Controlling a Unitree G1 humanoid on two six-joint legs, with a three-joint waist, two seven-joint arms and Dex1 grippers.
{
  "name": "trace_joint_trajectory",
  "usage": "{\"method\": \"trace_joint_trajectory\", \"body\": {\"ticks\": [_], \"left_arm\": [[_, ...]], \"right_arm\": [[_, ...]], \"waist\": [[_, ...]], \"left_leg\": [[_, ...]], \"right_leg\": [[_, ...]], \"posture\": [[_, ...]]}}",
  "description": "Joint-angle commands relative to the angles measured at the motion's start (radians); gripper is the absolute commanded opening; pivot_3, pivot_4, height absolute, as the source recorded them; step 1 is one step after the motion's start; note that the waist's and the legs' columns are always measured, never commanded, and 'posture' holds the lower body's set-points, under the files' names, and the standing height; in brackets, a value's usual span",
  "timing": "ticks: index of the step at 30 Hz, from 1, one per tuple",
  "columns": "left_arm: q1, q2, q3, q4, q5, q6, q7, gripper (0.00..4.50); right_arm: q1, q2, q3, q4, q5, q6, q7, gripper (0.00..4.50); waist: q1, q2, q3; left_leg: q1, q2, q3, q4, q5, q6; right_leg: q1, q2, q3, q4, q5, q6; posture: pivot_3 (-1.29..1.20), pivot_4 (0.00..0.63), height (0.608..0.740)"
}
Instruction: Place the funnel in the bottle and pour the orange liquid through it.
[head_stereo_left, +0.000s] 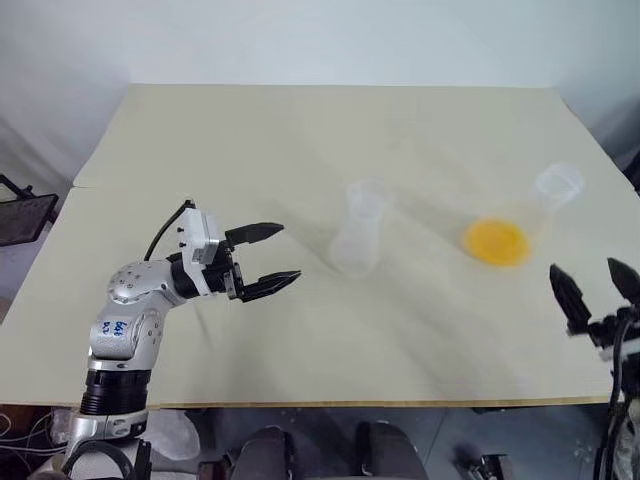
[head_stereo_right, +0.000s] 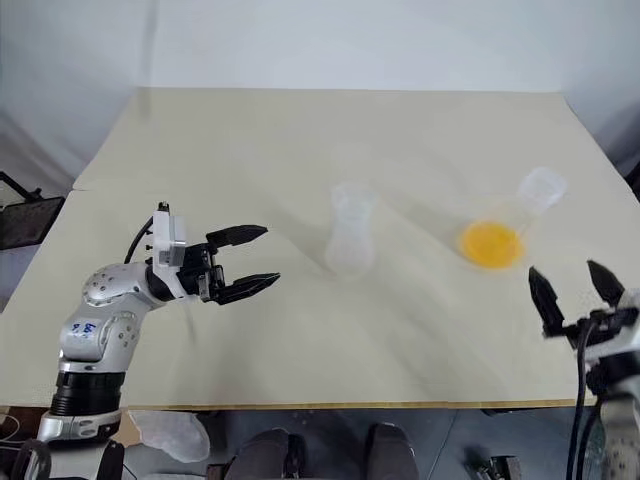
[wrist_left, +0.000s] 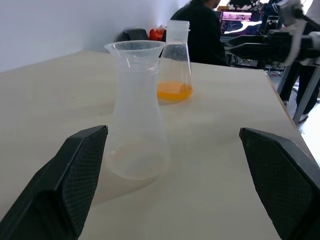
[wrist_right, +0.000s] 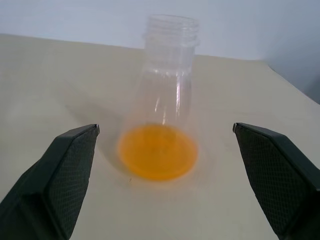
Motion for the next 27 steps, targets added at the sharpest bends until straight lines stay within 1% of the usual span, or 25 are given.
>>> {"method": "trace_joint_trajectory", "body": {"ticks": [1,4,8,17,23,27], "left_arm": [[0.018,-0.019,-0.008,-0.066,-0.021,-0.009,0.04,4.49],[0.03,-0.028,-0.014,-0.088,-0.026,-0.006,0.061,4.49],[0.042,-0.037,-0.021,-0.109,-0.034,0.0,0.083,4.49],[0.058,-0.033,-0.021,-0.15,-0.05,0.009,0.114,4.49],[0.078,-0.025,-0.01,-0.176,-0.057,0.015,0.135,4.49],[0.082,-0.02,-0.01,-0.184,-0.06,0.016,0.144,4.49]], "right_arm": [[-0.105,-0.05,0.007,0.072,0.003,0.105,-0.082,4.5],[-0.184,-0.073,0.035,0.114,-0.011,0.124,-0.068,4.5],[-0.324,-0.09,0.081,0.223,-0.065,0.128,-0.097,4.5],[-0.541,-0.11,0.162,0.432,-0.139,0.099,-0.07,4.5],[-0.635,-0.099,0.169,0.509,-0.166,0.065,-0.065,4.5],[-0.668,-0.093,0.176,0.548,-0.178,0.039,-0.054,4.5]], "waist": [[0.007,0.0,0.0],[0.007,0.0,0.0],[0.001,0.0,0.0],[0.0,0.0,0.0],[-0.001,0.0,0.0],[0.0,0.0,0.0]], "left_leg": [[0.0,0.0,-0.001,0.0,0.0,0.0],[-0.001,-0.001,0.0,0.0,0.0,0.0],[-0.001,-0.001,0.0,0.0,0.0,0.0],[-0.002,-0.001,0.0,0.0,0.0,0.0],[-0.002,-0.001,0.0,0.0,0.0,0.0],[-0.002,-0.001,0.0,0.0,0.0,0.0]], "right_leg": [[0.0,0.0,0.0,0.0,0.0,0.0],[0.0,-0.001,-0.001,0.0,0.0,0.0],[0.0,-0.001,-0.001,0.0,0.0,0.0],[0.0,-0.001,-0.001,-0.001,0.0,0.0],[0.0,-0.001,-0.001,-0.001,0.0,0.0],[0.0,-0.001,-0.002,-0.001,0.0,0.0]], "posture": [[0.0,0.15,0.74],[0.0,0.15,0.74],[0.0,0.15,0.74],[0.0,0.15,0.74],[0.0,0.15,0.74],[0.0,0.15,0.74]]}}
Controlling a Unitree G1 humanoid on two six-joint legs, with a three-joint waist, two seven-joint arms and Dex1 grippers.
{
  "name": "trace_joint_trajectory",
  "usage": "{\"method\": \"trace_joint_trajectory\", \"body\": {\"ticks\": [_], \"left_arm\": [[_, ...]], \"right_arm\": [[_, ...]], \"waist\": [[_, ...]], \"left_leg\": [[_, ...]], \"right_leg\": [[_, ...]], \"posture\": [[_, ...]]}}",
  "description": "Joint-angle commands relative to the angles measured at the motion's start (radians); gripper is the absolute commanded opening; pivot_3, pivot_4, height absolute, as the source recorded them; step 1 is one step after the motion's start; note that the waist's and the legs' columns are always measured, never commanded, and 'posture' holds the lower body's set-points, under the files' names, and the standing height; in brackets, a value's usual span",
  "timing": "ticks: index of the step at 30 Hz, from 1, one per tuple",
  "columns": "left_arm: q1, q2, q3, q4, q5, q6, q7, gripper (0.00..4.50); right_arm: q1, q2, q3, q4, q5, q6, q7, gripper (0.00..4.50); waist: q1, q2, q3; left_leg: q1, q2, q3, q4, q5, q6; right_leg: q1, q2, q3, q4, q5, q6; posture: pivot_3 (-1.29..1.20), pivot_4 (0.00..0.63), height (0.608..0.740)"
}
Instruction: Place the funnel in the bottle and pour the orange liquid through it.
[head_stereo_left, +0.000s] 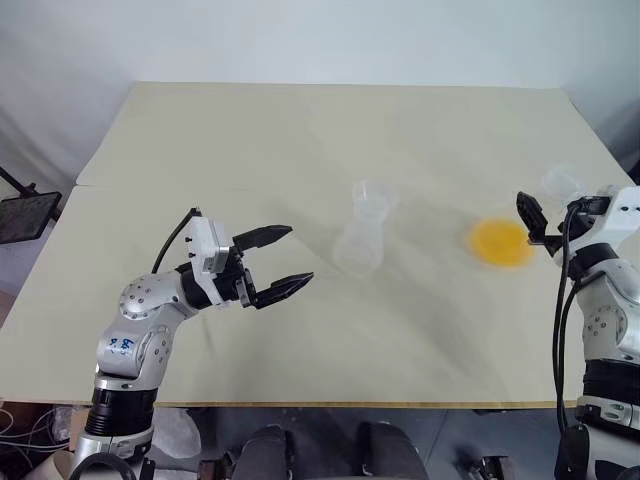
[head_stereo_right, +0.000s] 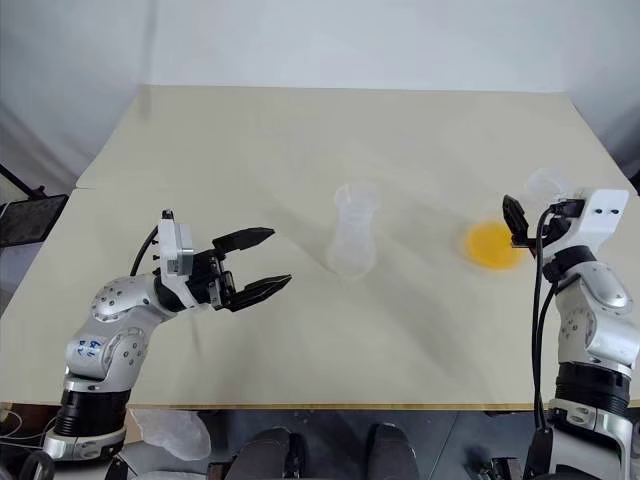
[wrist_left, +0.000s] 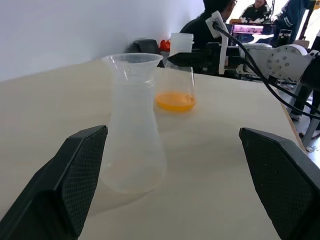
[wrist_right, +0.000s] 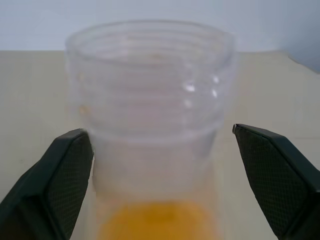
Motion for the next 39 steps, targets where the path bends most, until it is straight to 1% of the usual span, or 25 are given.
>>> {"method": "trace_joint_trajectory", "body": {"ticks": [1,4,5,7,10,11,17,19,21,23,26,30,33,37,39], "left_arm": [[0.002,0.011,0.018,-0.051,-0.03,-0.005,0.009,4.49],[0.003,0.013,0.017,-0.054,-0.031,-0.006,0.013,4.49],[0.004,0.014,0.017,-0.055,-0.031,-0.006,0.014,4.5],[0.006,0.015,0.016,-0.056,-0.033,-0.007,0.014,4.5],[0.007,0.018,0.018,-0.054,-0.035,-0.011,0.012,4.5],[0.007,0.019,0.018,-0.053,-0.035,-0.012,0.011,4.5],[0.012,0.022,0.02,-0.048,-0.036,-0.021,0.005,4.5],[0.013,0.024,0.022,-0.044,-0.035,-0.025,0.003,4.5],[0.013,0.024,0.024,-0.039,-0.033,-0.03,0.002,4.5],[0.012,0.023,0.024,-0.032,-0.029,-0.037,0.003,4.5],[0.007,0.021,0.022,-0.022,-0.026,-0.046,0.003,4.5],[-0.002,0.017,0.015,-0.008,-0.017,-0.06,0.005,4.5],[-0.005,0.015,0.011,-0.003,-0.017,-0.065,0.008,4.5],[0.004,0.014,0.008,-0.002,-0.014,-0.075,0.012,4.5],[0.005,0.011,0.005,-0.002,-0.013,-0.076,0.017,4.5]], "right_arm": [[-0.025,-0.013,-0.01,0.012,-0.01,-0.046,0.014,4.5],[-0.036,-0.008,-0.008,0.021,-0.008,-0.06,0.024,4.5],[-0.038,-0.006,-0.008,0.022,-0.006,-0.07,0.03,4.32],[-0.038,0.002,-0.012,0.018,0.001,-0.089,0.037,3.93],[-0.032,0.011,-0.007,0.001,0.004,-0.098,0.044,2.9],[-0.031,0.013,-0.004,-0.003,0.003,-0.1,0.047,2.63],[-0.034,0.027,0.005,-0.032,-0.003,-0.129,0.056,2.59],[-0.053,0.041,0.014,-0.077,0.02,-0.12,0.066,2.59],[-0.078,0.053,0.053,-0.136,0.024,-0.118,0.088,2.59],[-0.112,0.059,0.123,-0.186,-0.033,-0.154,0.094,2.59],[-0.147,0.061,0.201,-0.204,-0.142,-0.225,0.071,2.59],[-0.193,0.038,0.311,-0.221,-0.32,-0.269,0.027,2.59],[-0.217,0.029,0.352,-0.23,-0.411,-0.294,-0.007,2.59],[-0.218,-0.031,0.435,-0.229,-0.608,-0.421,-0.038,2.59],[-0.212,-0.052,0.461,-0.221,-0.682,-0.465,-0.062,2.59]], "waist": [[0.0,0.0,0.0],[-0.001,0.0,0.0],[-0.001,0.0,0.0],[-0.002,0.0,0.0],[-0.001,0.0,0.0],[-0.001,0.0,0.0],[-0.002,0.001,0.0],[-0.002,0.001,0.001],[-0.003,0.002,0.001],[-0.009,0.004,0.002],[-0.015,0.004,0.002],[-0.01,0.004,0.002],[-0.003,0.004,0.002],[-0.003,0.004,0.002],[-0.004,0.004,0.002]], "left_leg": [[0.0,0.0,0.0,0.0,0.0,0.0],[0.0,0.0,0.0,0.0,0.0,0.0],[0.0,0.0,0.0,0.0,0.0,0.0],[0.0,0.0,0.0,0.0,0.0,0.0],[0.0,0.0,0.0,0.0,0.0,0.0],[0.0,0.0,0.0,0.0,0.0,0.0],[0.0,0.0,0.0,0.0,0.0,0.0],[0.0,0.0,0.0,0.0,0.0,0.0],[0.0,0.0,0.0,0.0,0.0,0.0],[0.0,0.0,0.0,0.0,0.0,0.0],[0.0,0.001,0.0,-0.001,0.0,-0.001],[-0.001,0.0,-0.001,-0.002,0.0,0.0],[-0.001,0.0,-0.001,-0.002,0.0,0.0],[-0.002,0.0,-0.001,-0.002,0.0,0.0],[-0.001,0.0,-0.001,-0.002,0.0,0.0]], "right_leg": [[0.0,0.0,0.0,0.0,0.0,0.0],[0.0,0.0,0.0,0.0,0.0,0.0],[0.0,0.0,0.0,0.0,0.0,0.0],[0.0,0.0,0.0,0.0,0.0,0.0],[0.0,0.0,0.0,0.0,0.0,0.0],[0.0,0.0,0.0,0.0,0.0,0.0],[0.0,0.0,0.0,0.0,0.0,0.0],[0.0,0.0,0.0,0.0,0.0,0.0],[0.0,0.0,0.0,0.0,0.0,0.0],[-0.001,0.0,0.0,0.0,0.0,0.0],[-0.002,0.0,0.0,0.0,0.0,0.0],[-0.001,-0.001,-0.001,0.0,0.0,0.0],[-0.002,-0.002,-0.001,0.0,0.0,0.0],[-0.002,-0.002,-0.002,-0.001,0.0,0.0],[-0.002,-0.002,-0.002,-0.001,0.0,0.0]], "posture": [[0.0,0.15,0.74],[0.0,0.15,0.74],[0.0,0.15,0.74],[0.0,0.15,0.74],[0.0,0.15,0.74],[0.0,0.15,0.74],[0.0,0.15,0.74],[0.0,0.15,0.74],[0.0,0.15,0.74],[0.0,0.15,0.74],[0.0,0.15,0.74],[0.0,0.15,0.74],[0.0,0.15,0.74],[0.0,0.15,0.74],[0.0,0.15,0.74]]}}
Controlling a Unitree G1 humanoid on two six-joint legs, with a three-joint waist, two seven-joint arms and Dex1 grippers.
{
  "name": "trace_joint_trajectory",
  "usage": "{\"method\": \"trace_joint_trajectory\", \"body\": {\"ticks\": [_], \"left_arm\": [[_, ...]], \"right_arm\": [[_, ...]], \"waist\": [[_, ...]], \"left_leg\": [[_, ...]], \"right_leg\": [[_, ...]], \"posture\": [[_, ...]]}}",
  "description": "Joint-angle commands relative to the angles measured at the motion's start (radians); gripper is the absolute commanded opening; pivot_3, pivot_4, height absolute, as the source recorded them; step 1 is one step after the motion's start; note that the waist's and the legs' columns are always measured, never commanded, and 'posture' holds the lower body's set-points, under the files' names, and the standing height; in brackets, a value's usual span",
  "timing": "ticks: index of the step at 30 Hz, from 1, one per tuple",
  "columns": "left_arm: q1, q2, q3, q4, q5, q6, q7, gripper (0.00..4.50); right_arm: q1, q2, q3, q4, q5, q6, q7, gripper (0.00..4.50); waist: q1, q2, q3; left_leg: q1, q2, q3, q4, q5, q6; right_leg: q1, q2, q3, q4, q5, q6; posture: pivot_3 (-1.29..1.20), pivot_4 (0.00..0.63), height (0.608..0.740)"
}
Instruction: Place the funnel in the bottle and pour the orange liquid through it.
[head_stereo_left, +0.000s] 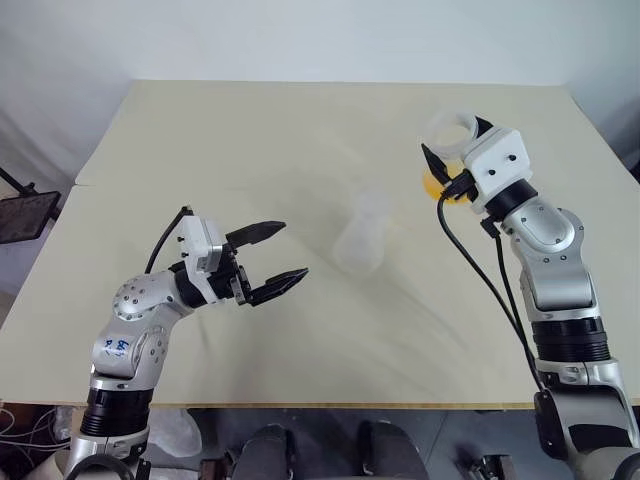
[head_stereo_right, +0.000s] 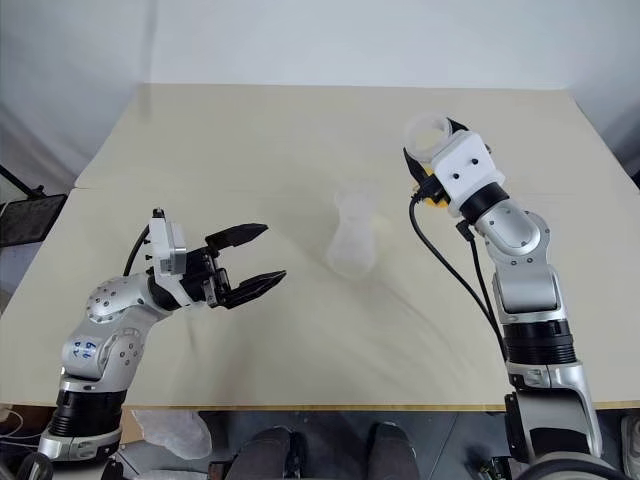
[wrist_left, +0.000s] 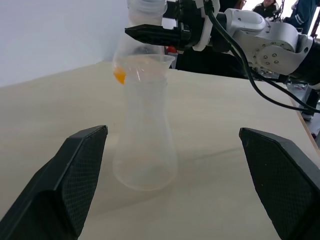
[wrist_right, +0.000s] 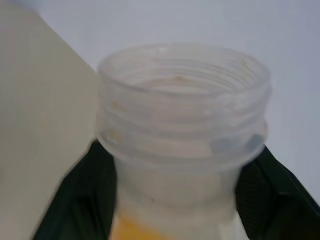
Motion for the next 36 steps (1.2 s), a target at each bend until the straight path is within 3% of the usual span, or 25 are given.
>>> {"method": "trace_joint_trajectory", "body": {"ticks": [1,16,36], "left_arm": [[0.001,-0.007,-0.003,-0.023,-0.001,-0.02,0.01,4.5],[-0.021,-0.046,-0.036,-0.012,0.02,-0.03,0.058,4.5],[-0.021,-0.074,-0.054,-0.036,0.029,-0.027,0.094,4.5]], "right_arm": [[-0.01,-0.032,0.023,-0.035,-0.118,-0.095,-0.056,2.59],[-0.04,-0.016,0.138,-0.051,-0.466,-0.166,-0.232,2.59],[-0.052,-0.044,0.15,-0.048,-0.623,-0.23,-0.338,2.59]], "waist": [[-0.002,0.0,0.0],[-0.022,0.0,0.0],[-0.024,0.0,0.0]], "left_leg": [[0.0,0.0,0.0,0.0,0.0,0.0],[0.0,0.001,-0.001,-0.001,0.0,0.0],[0.0,0.001,-0.001,-0.001,0.0,0.0]], "right_leg": [[0.0,0.0,0.0,0.0,0.0,0.0],[0.0,0.0,0.0,0.0,0.0,0.0],[0.0,0.0,0.0,0.0,0.0,0.0]], "posture": [[0.0,0.15,0.74],[0.0,0.15,0.74],[0.0,0.15,0.74]]}}
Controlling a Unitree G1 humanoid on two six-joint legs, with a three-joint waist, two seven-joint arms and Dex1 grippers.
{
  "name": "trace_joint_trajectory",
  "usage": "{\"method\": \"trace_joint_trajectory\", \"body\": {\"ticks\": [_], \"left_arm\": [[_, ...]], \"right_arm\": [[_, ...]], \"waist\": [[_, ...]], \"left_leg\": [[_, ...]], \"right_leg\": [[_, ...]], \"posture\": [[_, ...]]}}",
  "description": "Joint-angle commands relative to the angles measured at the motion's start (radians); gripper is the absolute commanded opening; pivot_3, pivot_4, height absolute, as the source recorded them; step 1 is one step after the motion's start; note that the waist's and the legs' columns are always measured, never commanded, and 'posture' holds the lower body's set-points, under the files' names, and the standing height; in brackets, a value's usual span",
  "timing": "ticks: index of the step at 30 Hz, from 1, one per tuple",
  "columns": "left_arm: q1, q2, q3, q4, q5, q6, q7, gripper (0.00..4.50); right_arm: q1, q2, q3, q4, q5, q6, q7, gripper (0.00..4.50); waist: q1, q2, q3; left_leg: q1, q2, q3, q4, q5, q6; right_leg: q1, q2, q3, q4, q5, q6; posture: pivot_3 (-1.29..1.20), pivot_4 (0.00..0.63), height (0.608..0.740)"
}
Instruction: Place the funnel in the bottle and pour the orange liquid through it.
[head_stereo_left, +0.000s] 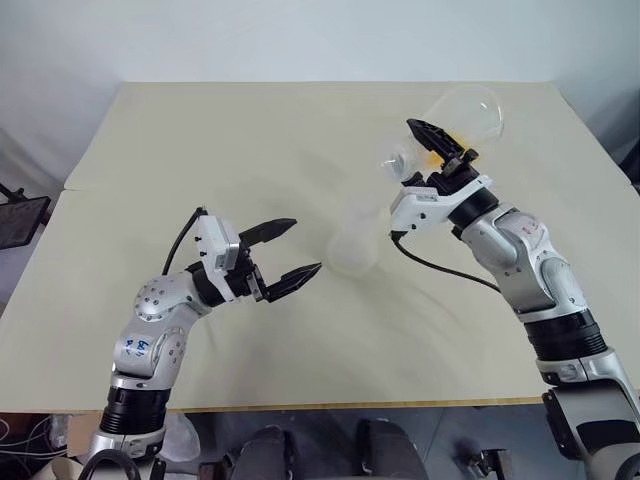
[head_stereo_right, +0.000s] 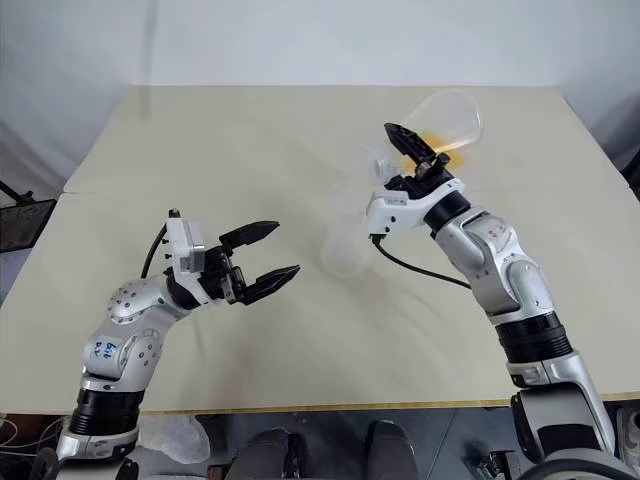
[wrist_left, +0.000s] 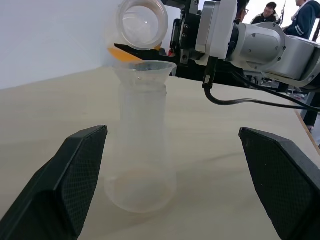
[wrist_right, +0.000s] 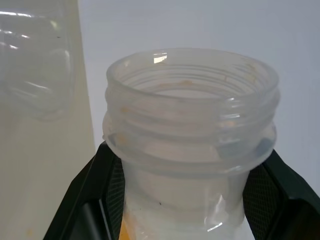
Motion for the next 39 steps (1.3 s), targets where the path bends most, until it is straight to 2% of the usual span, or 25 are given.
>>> {"method": "trace_joint_trajectory", "body": {"ticks": [1,14,39], "left_arm": [[-0.007,-0.009,-0.006,-0.042,-0.003,-0.016,0.012,4.5],[-0.006,-0.009,-0.002,-0.046,-0.002,-0.02,0.027,4.5],[0.012,-0.033,-0.01,-0.059,0.009,-0.049,0.07,4.5]], "right_arm": [[-0.027,-0.032,-0.006,-0.045,-0.043,-0.051,-0.066,2.59],[-0.04,-0.032,0.003,-0.009,-0.136,-0.079,-0.165,2.59],[-0.062,-0.038,0.034,0.034,-0.2,-0.089,-0.239,2.59]], "waist": [[0.0,0.0,0.0],[-0.001,0.0,0.0],[-0.001,0.0,0.0]], "left_leg": [[0.0,0.0,0.0,0.0,0.0,0.0],[0.0,0.0,0.0,0.0,0.0,0.0],[0.0,0.001,0.0,-0.001,0.0,0.0]], "right_leg": [[0.0,0.0,0.0,0.0,0.0,0.0],[0.0,0.0,0.0,0.0,0.0,0.0],[0.0,0.0,0.0,0.0,0.0,0.0]], "posture": [[0.0,0.15,0.74],[0.0,0.15,0.74],[0.0,0.15,0.74]]}}
